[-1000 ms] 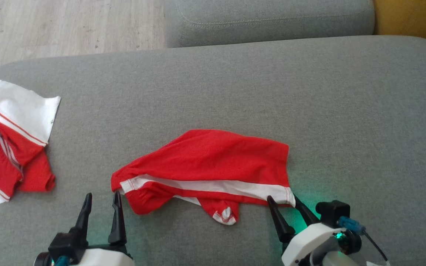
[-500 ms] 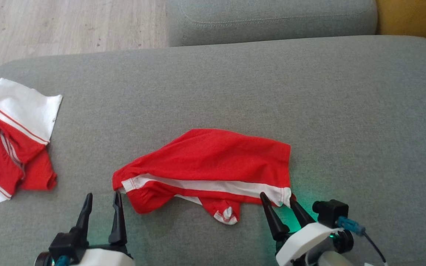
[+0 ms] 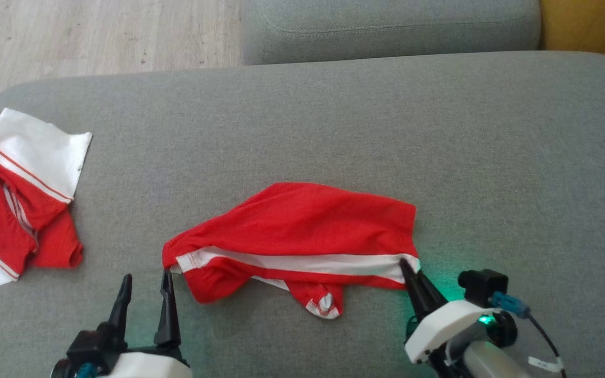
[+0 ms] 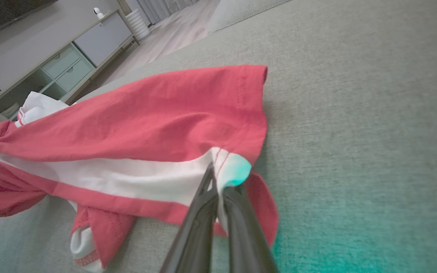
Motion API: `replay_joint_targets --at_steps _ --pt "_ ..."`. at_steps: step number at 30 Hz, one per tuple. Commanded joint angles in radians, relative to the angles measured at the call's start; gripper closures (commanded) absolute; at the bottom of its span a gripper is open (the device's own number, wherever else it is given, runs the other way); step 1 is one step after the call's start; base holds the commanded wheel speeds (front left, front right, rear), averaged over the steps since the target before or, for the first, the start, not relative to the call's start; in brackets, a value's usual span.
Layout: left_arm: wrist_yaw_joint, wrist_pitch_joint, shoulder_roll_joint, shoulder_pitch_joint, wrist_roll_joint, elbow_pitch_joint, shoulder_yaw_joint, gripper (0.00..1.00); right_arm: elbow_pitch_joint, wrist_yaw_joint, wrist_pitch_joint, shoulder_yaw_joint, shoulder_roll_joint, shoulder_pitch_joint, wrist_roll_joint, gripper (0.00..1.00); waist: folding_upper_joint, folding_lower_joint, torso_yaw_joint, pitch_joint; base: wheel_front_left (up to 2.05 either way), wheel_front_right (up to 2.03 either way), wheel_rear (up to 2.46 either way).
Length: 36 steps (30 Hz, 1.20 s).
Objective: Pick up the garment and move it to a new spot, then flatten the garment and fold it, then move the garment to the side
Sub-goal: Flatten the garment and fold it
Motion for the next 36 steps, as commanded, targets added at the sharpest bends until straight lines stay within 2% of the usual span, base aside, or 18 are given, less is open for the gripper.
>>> replay_joint_targets --at_steps 1,7,12,16,23,28,32,33,34,35,36 --pt "-0.009 -0.005 0.002 -0.039 -0.021 -0.031 0.017 0.00 -0.018 0.007 -0.007 -0.004 -0.001 -0.015 -0.016 1.00 0.0000 -0.0001 0.001 -0.002 0.00 0.00 0.00" --pt "-0.055 -0.005 0.002 -0.032 -0.168 -0.037 -0.045 0.00 -0.023 0.007 -0.007 -0.053 -0.019 0.019 -0.045 1.00 0.0000 -0.0001 -0.002 -0.006 0.00 0.00 0.00" --pt "-0.058 -0.005 0.004 -0.043 -0.267 -0.026 -0.170 0.00 -0.029 0.007 -0.007 -0.069 -0.019 0.024 -0.060 1.00 0.0000 -0.0001 -0.009 -0.004 0.00 0.00 0.00" --pt "-0.059 -0.005 0.037 -0.050 -0.337 -0.023 -0.255 0.00 -0.034 0.007 -0.007 -0.078 -0.015 0.020 -0.071 1.00 0.0000 -0.0001 -0.014 -0.003 0.00 0.00 0.00" --pt "-0.059 -0.005 0.073 -0.056 -0.363 -0.001 -0.287 0.00 -0.040 0.007 -0.007 -0.090 -0.008 0.025 -0.086 1.00 0.0000 -0.0001 -0.011 -0.007 0.00 0.00 0.00" --pt "-0.059 -0.005 0.098 -0.088 -0.386 0.032 -0.348 0.00 -0.045 0.007 -0.007 -0.084 -0.002 0.026 -0.093 1.00 0.0000 -0.0001 -0.013 -0.004 0.00 0.00 0.00" --pt "-0.059 -0.005 0.106 -0.110 -0.393 0.045 -0.351 0.00 -0.050 0.007 -0.007 -0.077 -0.001 0.021 -0.094 1.00 0.0000 -0.0001 -0.019 0.003 0.00 0.00 0.00" --pt "-0.059 -0.005 0.107 -0.113 -0.388 0.048 -0.347 0.12 -0.051 0.007 -0.007 -0.076 -0.001 0.021 -0.094 1.00 0.0000 -0.0001 -0.020 0.004 0.00 0.00 0.00" --pt "-0.059 -0.005 0.106 -0.114 -0.384 0.051 -0.346 0.74 -0.051 0.007 -0.007 -0.075 -0.001 0.020 -0.094 1.00 0.0000 -0.0001 -0.022 0.005 0.00 0.00 0.00" --pt "-0.059 -0.005 0.106 -0.115 -0.384 0.055 -0.351 1.00 -0.052 0.007 -0.007 -0.075 0.000 0.020 -0.094 1.00 0.0000 -0.0001 -0.023 0.005 0.00 0.00 0.00" --pt "-0.059 -0.005 0.107 -0.115 -0.385 0.059 -0.356 1.00 -0.053 0.007 -0.007 -0.075 0.000 0.019 -0.093 1.00 0.0000 -0.0001 -0.025 0.005 0.00 0.00 0.00"
